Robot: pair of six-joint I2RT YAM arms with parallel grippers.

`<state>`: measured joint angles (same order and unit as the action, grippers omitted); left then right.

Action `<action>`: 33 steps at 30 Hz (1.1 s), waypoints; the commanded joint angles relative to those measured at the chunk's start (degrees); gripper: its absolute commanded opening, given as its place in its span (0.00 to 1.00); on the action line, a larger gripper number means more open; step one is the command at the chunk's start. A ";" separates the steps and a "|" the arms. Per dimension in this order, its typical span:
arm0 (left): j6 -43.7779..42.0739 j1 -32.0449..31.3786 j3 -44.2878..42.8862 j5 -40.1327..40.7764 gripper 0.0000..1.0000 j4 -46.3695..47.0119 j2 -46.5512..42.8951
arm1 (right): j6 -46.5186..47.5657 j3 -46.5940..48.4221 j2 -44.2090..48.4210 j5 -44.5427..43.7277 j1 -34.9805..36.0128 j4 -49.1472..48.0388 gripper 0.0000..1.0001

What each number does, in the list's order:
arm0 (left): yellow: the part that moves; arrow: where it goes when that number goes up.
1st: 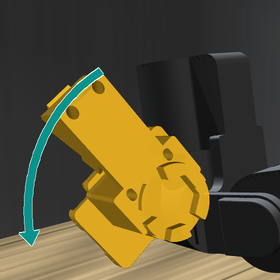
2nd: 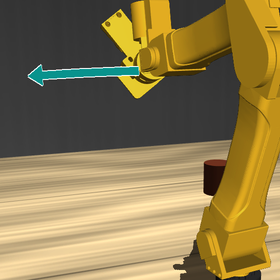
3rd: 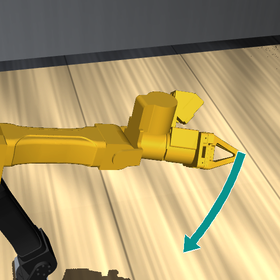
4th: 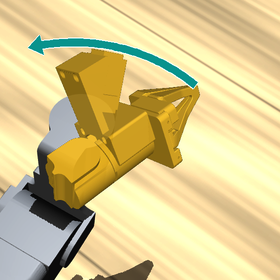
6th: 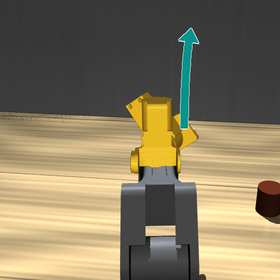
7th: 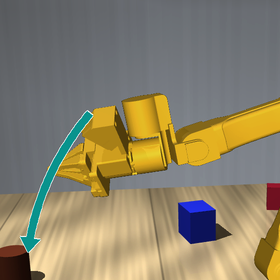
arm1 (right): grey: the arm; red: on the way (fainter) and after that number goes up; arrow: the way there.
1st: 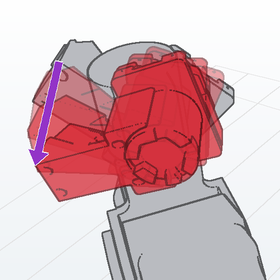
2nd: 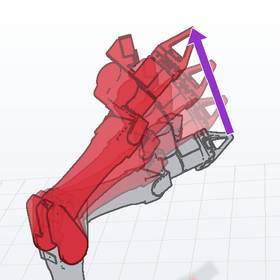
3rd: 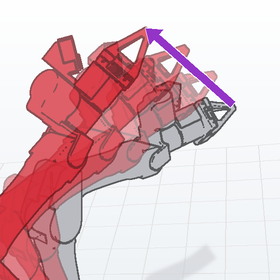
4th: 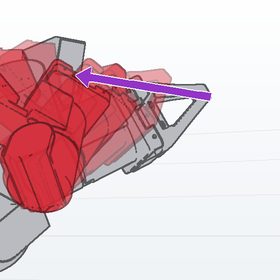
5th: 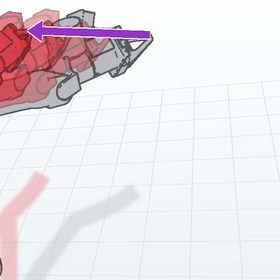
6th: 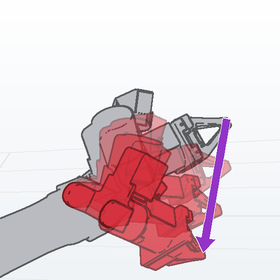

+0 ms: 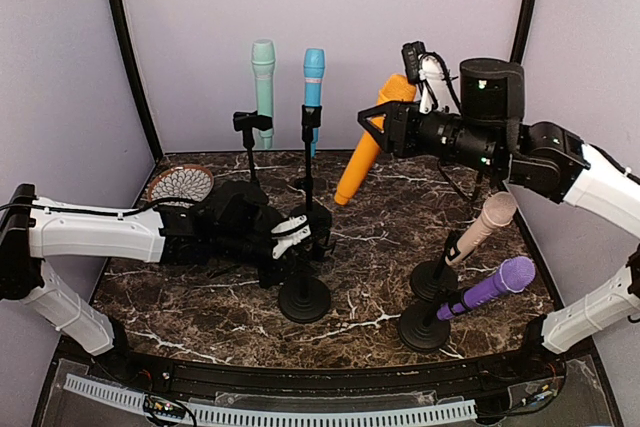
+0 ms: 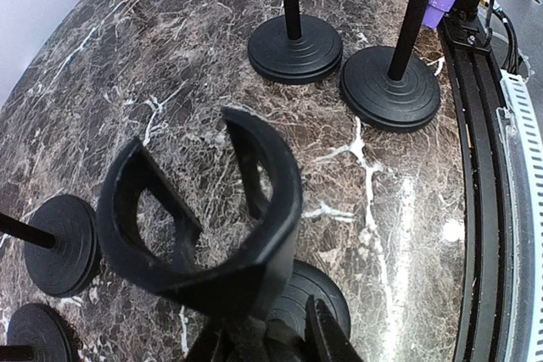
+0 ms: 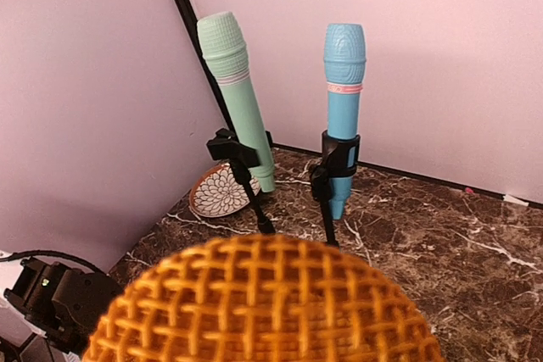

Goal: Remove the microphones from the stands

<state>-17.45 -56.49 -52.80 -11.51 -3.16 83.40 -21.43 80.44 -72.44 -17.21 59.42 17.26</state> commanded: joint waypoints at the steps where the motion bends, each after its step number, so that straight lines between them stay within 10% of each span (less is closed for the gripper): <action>1: 1.47 2.21 -0.63 6.41 0.00 -6.18 -2.45 | 3.68 8.28 0.98 -6.72 -2.47 4.82 0.11; 12: 10.50 21.33 0.57 13.40 0.00 -14.47 -14.50 | 9.48 24.11 -4.73 -4.83 -20.92 15.46 0.15; 25: 17.87 49.29 6.02 14.45 0.00 -20.68 -24.00 | 6.84 11.34 -7.00 -5.12 -39.11 22.69 0.14; 33: 20.77 54.91 4.75 18.42 0.00 -21.92 -19.86 | 4.35 5.19 -7.76 -7.35 -39.29 26.98 0.17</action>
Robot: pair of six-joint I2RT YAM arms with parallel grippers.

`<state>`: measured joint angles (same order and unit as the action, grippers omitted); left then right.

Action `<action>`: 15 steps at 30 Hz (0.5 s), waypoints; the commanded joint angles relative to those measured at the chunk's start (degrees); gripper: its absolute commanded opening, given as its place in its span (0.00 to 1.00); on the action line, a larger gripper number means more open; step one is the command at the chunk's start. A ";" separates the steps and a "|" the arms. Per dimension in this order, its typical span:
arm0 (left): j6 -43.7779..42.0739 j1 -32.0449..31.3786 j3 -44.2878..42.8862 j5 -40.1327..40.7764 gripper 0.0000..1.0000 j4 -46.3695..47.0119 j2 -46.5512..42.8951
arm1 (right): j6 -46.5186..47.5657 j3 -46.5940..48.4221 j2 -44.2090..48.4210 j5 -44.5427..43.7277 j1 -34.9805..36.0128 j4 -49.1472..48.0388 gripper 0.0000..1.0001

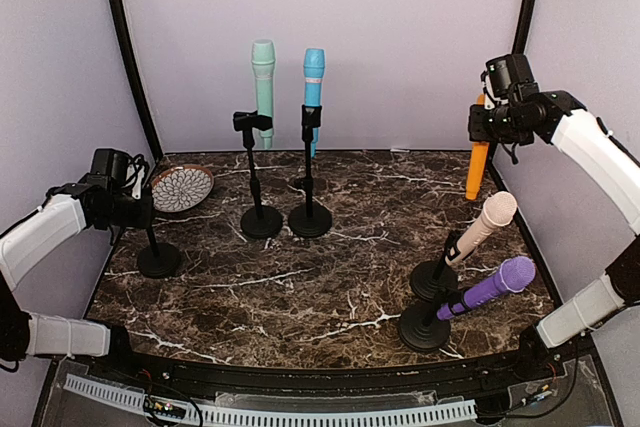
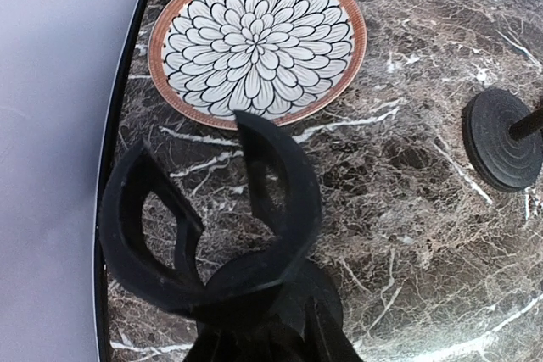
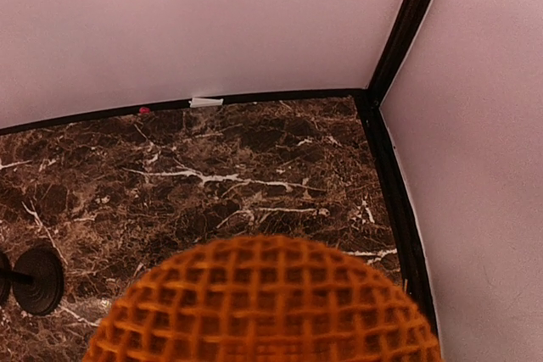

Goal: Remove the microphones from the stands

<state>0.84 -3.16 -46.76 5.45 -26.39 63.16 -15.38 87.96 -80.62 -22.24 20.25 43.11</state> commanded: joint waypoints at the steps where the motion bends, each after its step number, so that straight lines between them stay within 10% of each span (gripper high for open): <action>1: 2.49 1.98 -1.56 1.52 0.00 1.12 1.05 | -1.76 -2.39 -0.33 -3.19 -0.12 2.01 0.17; 15: 3.57 10.74 -6.32 0.84 0.00 3.45 5.10 | 0.10 -5.67 -9.04 2.73 -2.90 4.58 0.17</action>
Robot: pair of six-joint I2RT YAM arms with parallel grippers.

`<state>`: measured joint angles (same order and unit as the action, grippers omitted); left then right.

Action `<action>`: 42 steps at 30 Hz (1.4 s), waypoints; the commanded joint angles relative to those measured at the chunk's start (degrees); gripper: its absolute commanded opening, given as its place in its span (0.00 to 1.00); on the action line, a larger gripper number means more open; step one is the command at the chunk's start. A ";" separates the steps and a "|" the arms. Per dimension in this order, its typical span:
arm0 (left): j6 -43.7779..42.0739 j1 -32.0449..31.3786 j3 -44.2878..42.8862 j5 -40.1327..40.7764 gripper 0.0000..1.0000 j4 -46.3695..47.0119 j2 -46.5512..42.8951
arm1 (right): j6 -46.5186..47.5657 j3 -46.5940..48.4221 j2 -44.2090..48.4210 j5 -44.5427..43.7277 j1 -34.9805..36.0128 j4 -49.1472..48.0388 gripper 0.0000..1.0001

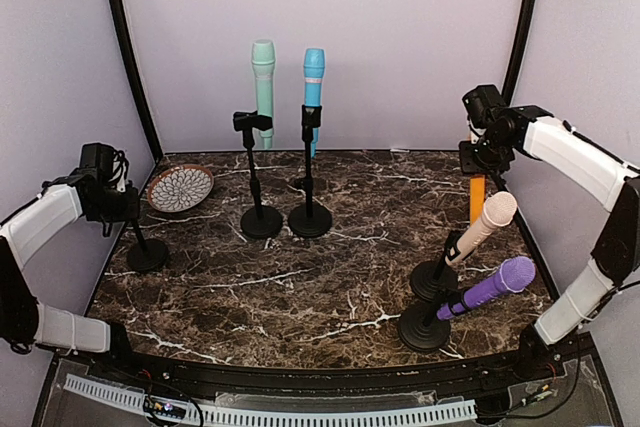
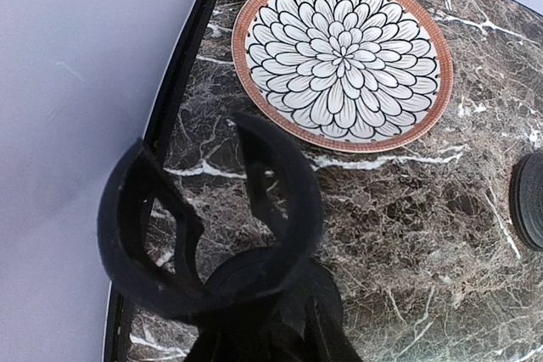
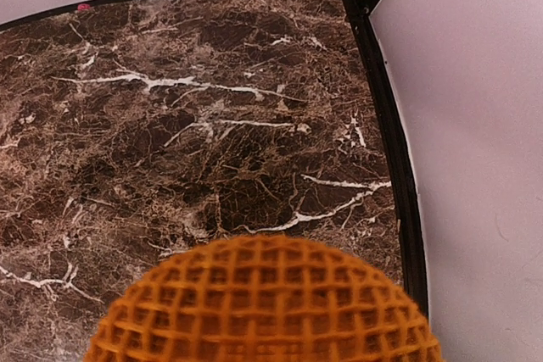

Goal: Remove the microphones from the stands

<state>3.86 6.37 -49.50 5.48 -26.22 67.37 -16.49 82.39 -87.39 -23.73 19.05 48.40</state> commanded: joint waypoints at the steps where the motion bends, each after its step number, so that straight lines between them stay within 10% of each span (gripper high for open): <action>1: 0.59 1.59 -3.89 0.88 0.00 3.63 1.29 | 1.77 0.00 -3.46 5.54 -2.19 -0.79 0.17; 14: -1.64 4.97 -3.05 -1.86 0.03 7.45 3.20 | 3.61 -1.93 -17.33 17.04 -7.07 -7.33 0.20; 30: -2.80 4.97 0.08 -4.65 0.55 7.69 -1.33 | -0.85 -7.62 -24.84 17.92 -7.36 -18.53 0.50; 42: -2.98 4.96 0.54 -3.38 0.76 8.05 -3.07 | -2.55 -9.31 -23.82 18.18 -7.67 -21.24 0.79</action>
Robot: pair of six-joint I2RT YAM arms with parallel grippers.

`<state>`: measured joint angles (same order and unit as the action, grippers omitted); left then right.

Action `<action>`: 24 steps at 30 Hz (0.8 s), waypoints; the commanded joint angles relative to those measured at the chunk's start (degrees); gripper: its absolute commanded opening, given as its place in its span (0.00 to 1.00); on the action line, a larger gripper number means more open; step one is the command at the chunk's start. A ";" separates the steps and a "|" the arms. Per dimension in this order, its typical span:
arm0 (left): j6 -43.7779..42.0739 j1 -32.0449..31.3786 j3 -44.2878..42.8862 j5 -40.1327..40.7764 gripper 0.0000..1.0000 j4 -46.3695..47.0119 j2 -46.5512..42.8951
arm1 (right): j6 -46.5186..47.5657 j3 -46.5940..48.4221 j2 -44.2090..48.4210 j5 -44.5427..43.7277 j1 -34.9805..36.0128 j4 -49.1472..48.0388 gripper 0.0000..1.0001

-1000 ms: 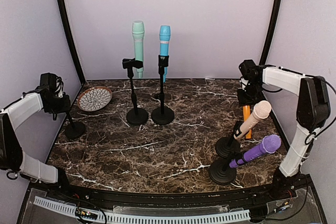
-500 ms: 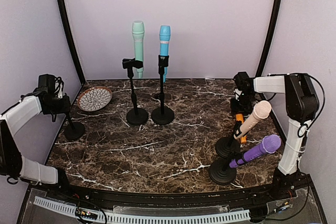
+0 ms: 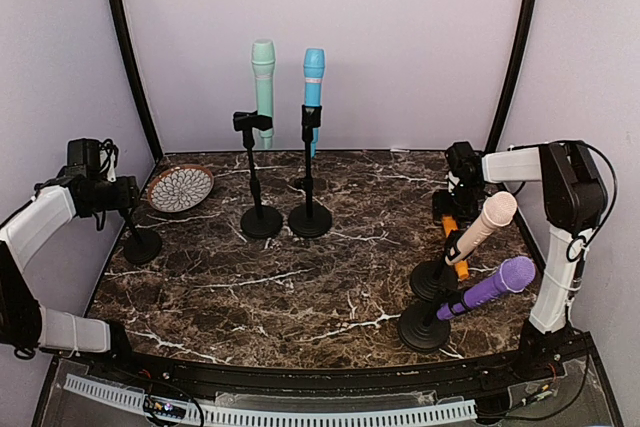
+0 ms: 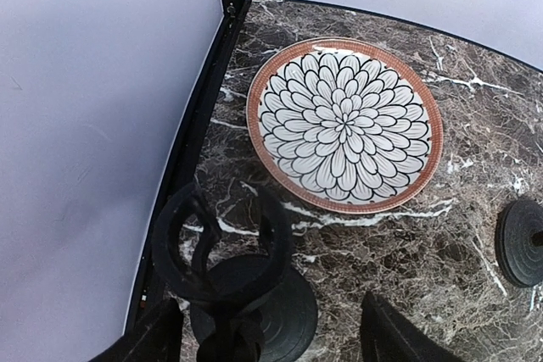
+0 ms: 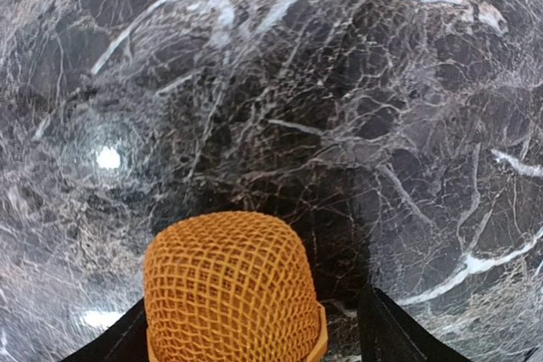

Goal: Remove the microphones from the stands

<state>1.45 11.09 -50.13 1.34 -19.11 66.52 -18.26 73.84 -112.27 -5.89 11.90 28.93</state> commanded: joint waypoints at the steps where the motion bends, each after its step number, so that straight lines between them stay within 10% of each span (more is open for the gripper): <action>1: -0.62 0.24 1.24 1.05 0.76 1.17 -2.61 | -0.80 -0.80 1.23 0.42 -0.56 -1.89 0.81; 24: -4.20 -15.92 5.29 2.45 0.76 6.42 -11.39 | -4.49 -3.14 28.37 7.27 -1.29 -2.07 0.96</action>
<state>-1.17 -2.81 -45.78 3.68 -14.57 56.90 -20.34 71.81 -91.72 -2.17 10.94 27.38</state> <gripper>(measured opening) 0.763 0.953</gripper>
